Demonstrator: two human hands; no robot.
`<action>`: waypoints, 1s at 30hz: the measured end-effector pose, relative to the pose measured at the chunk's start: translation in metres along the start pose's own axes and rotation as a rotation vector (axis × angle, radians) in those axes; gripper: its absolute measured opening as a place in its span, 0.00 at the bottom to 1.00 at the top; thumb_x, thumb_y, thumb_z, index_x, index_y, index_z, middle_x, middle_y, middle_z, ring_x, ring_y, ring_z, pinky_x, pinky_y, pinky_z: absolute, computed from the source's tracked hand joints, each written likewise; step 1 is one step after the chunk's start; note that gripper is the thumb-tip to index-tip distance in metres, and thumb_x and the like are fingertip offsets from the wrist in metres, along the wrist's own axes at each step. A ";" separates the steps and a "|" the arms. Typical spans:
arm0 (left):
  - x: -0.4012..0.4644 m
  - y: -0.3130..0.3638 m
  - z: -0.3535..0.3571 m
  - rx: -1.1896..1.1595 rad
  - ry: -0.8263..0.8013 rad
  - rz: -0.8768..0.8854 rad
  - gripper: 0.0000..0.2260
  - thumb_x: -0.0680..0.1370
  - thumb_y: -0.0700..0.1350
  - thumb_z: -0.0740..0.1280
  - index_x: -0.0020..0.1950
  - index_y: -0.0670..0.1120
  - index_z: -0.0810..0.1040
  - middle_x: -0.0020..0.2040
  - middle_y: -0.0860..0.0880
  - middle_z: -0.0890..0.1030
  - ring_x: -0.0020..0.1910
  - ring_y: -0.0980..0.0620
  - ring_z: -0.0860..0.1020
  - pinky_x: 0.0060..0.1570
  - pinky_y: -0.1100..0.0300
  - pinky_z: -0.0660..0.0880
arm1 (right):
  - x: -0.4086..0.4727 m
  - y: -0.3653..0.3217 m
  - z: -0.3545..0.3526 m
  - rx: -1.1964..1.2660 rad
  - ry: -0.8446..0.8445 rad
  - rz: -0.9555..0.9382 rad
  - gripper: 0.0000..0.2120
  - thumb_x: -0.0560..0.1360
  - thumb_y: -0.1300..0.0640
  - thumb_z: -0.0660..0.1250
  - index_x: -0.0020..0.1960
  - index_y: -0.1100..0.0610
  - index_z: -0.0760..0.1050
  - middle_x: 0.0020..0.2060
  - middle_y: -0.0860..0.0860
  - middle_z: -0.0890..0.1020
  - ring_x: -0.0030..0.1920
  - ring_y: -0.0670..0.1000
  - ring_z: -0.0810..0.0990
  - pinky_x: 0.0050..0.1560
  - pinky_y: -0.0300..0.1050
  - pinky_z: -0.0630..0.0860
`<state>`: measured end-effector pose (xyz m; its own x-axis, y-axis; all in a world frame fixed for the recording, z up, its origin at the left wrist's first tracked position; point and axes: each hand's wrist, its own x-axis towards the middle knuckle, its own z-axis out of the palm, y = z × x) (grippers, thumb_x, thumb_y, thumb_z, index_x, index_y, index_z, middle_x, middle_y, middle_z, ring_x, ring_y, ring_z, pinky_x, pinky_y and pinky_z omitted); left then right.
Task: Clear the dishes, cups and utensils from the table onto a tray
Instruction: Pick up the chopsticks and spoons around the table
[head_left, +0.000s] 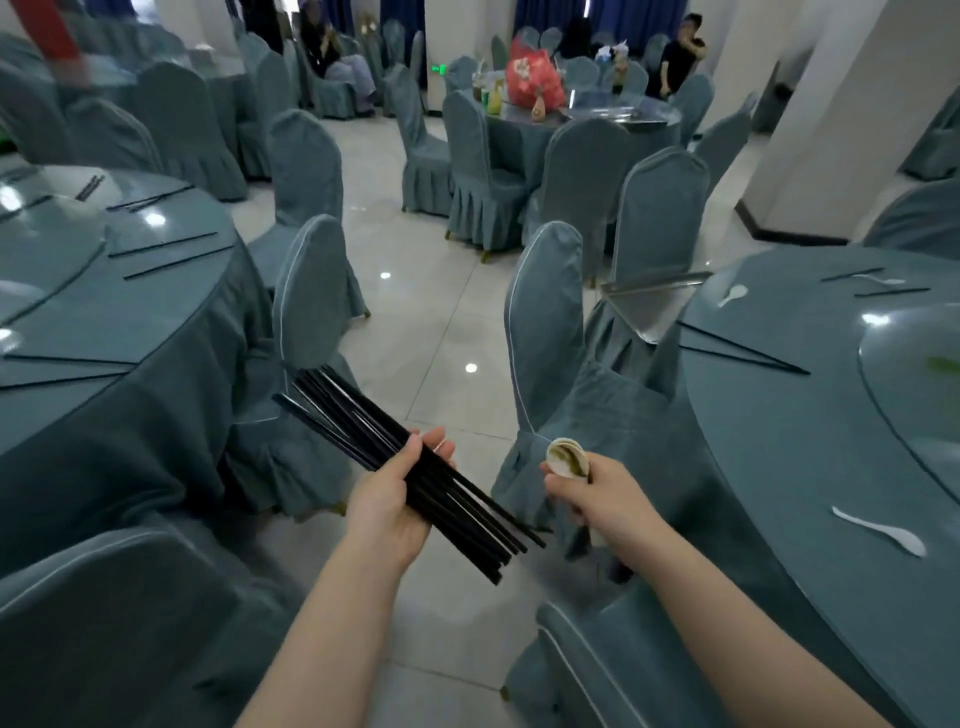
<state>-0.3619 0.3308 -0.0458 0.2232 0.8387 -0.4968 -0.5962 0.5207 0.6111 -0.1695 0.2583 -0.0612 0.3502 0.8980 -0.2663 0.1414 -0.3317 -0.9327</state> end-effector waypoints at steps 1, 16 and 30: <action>0.014 0.003 0.008 -0.002 -0.004 -0.015 0.09 0.80 0.39 0.62 0.58 0.37 0.76 0.45 0.44 0.84 0.42 0.50 0.84 0.42 0.56 0.77 | 0.014 -0.001 -0.006 0.026 0.024 0.034 0.06 0.73 0.61 0.68 0.49 0.62 0.80 0.36 0.53 0.80 0.34 0.47 0.73 0.30 0.37 0.68; 0.210 -0.018 0.157 0.111 -0.335 -0.341 0.07 0.80 0.45 0.63 0.42 0.47 0.75 0.30 0.53 0.75 0.28 0.57 0.73 0.31 0.62 0.75 | 0.106 0.051 -0.101 0.226 0.744 0.347 0.05 0.78 0.56 0.63 0.47 0.55 0.77 0.37 0.52 0.85 0.31 0.48 0.77 0.35 0.43 0.73; 0.309 -0.072 0.270 0.366 -0.572 -0.673 0.06 0.78 0.46 0.65 0.43 0.47 0.77 0.33 0.53 0.77 0.29 0.56 0.76 0.33 0.61 0.77 | 0.115 0.088 -0.156 0.469 1.332 0.609 0.08 0.79 0.65 0.55 0.50 0.61 0.72 0.38 0.58 0.81 0.29 0.52 0.73 0.29 0.44 0.70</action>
<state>-0.0422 0.5957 -0.0767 0.8319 0.2456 -0.4976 0.0514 0.8587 0.5099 0.0275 0.2874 -0.1359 0.8287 -0.3218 -0.4578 -0.5310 -0.1939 -0.8249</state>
